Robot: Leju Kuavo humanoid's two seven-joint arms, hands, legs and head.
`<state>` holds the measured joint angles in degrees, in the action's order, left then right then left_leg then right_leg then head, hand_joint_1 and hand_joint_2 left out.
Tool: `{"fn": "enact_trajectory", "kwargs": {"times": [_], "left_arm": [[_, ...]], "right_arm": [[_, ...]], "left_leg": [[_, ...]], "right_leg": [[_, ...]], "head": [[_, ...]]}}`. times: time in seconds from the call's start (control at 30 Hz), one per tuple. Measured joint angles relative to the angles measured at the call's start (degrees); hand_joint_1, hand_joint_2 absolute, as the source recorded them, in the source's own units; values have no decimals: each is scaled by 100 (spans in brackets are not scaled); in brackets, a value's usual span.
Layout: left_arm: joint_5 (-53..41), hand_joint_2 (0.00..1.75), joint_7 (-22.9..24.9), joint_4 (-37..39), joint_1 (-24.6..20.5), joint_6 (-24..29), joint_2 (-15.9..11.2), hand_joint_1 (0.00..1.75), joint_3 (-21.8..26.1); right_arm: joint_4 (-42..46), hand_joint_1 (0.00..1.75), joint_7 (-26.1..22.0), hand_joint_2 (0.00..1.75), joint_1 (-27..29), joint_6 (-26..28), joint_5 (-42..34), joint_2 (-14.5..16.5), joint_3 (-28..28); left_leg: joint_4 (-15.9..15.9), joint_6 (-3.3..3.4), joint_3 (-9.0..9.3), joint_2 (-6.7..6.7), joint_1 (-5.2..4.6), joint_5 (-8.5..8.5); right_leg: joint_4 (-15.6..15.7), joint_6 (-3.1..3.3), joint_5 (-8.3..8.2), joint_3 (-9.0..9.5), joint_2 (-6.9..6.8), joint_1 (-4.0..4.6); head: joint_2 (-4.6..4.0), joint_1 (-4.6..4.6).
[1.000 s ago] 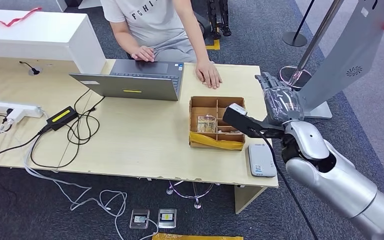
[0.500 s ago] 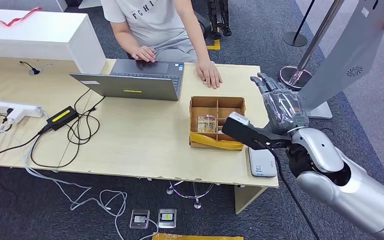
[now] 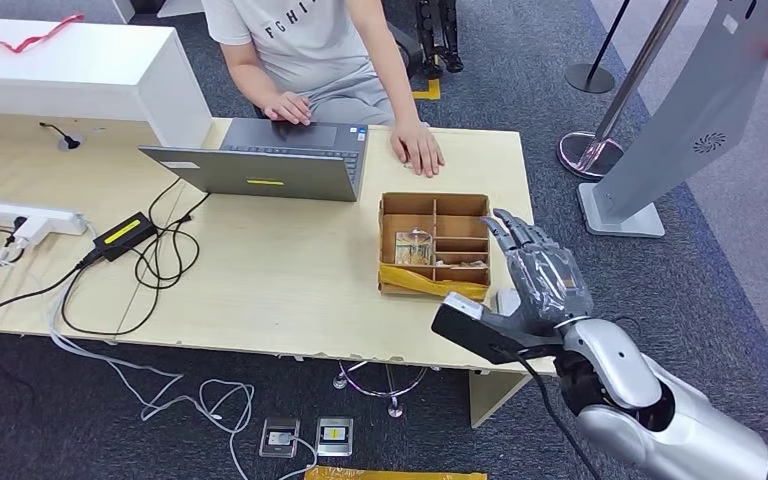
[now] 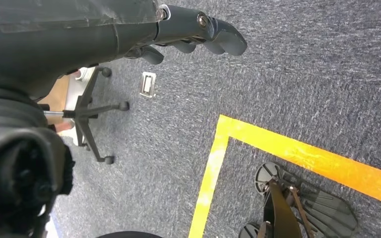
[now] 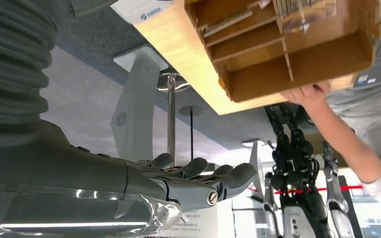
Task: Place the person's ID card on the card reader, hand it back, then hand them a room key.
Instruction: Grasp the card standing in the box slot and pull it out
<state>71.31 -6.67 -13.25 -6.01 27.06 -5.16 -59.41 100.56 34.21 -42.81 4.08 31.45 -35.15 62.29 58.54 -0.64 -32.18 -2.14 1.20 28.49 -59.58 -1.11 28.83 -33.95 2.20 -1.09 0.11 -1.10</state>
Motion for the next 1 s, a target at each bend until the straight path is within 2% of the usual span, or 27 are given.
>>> {"fn": "enact_trajectory", "kwargs": {"times": [0.37,0.77,1.0], "left_arm": [[-2,0,1,0,-2,23,1,0,-5],[-51,0,24,0,-3,-2,5,0,-7],[-58,0,24,0,-4,-57,9,0,-11]], "right_arm": [[-304,0,-80,175,347,123,0,150,29],[-526,0,-67,175,629,227,411,299,20],[-780,0,-374,175,721,365,394,532,-85]], "left_leg": [[0,0,0,0,0,0],[0,0,0,0,0,0],[0,0,0,0,0,0]], "right_leg": [[0,0,0,0,-1,0],[0,0,0,0,0,0],[0,0,0,0,0,0]], "head": [[-1,-1],[0,1],[-1,-1]]}}
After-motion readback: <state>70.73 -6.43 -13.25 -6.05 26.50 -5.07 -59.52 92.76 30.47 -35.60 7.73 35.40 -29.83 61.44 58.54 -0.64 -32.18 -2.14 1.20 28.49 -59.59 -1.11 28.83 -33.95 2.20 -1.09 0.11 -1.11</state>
